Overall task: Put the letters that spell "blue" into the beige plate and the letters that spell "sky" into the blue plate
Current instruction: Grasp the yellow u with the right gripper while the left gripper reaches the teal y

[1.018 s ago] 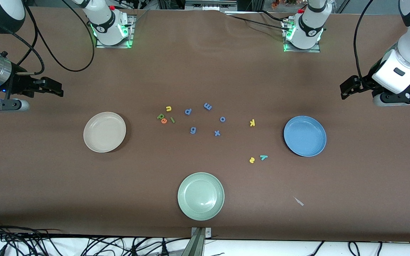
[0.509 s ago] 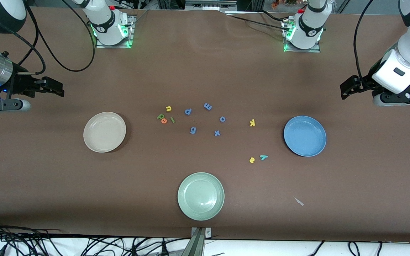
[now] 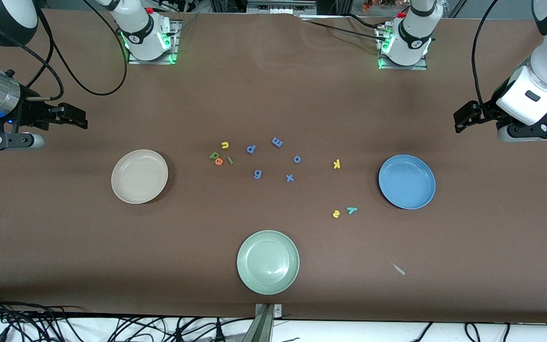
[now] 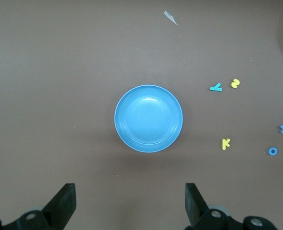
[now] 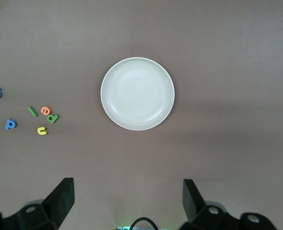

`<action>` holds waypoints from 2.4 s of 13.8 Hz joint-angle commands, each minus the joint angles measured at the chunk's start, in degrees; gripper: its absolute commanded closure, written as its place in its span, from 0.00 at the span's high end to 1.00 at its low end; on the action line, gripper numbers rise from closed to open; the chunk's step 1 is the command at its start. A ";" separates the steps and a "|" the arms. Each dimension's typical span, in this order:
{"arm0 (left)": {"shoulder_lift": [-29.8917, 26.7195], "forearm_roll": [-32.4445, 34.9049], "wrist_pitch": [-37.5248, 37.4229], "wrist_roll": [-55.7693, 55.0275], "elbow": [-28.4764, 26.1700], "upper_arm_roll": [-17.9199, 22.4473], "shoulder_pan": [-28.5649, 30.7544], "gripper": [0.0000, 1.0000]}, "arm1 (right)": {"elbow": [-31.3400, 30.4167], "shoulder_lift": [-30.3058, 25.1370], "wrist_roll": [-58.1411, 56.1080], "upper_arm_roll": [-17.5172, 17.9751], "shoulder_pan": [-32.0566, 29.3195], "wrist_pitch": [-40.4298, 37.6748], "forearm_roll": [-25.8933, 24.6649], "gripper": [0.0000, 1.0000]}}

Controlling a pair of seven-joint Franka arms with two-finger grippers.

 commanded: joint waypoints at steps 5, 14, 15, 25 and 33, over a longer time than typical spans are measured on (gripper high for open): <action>0.44 -0.42 -1.36 0.90 1.64 -0.22 0.34 1.00 | -3.86 -1.07 0.70 1.19 0.08 3.04 0.26 1.00; 0.79 -0.42 -1.36 0.81 1.46 -0.66 0.08 1.00 | -23.10 -2.48 16.07 12.97 0.08 24.65 0.79 1.00; 1.40 -0.42 -1.36 0.81 1.37 -1.10 -0.01 1.00 | -24.86 -2.31 16.51 14.19 0.08 27.19 1.22 1.00; 22.29 -0.68 1.88 12.94 10.13 -3.12 -5.26 1.00 | -36.56 10.07 37.43 25.63 6.93 58.22 1.15 1.00; 38.93 5.21 26.31 14.78 12.53 -3.21 -11.87 1.00 | -37.01 17.56 37.61 23.96 7.64 63.96 -7.65 0.94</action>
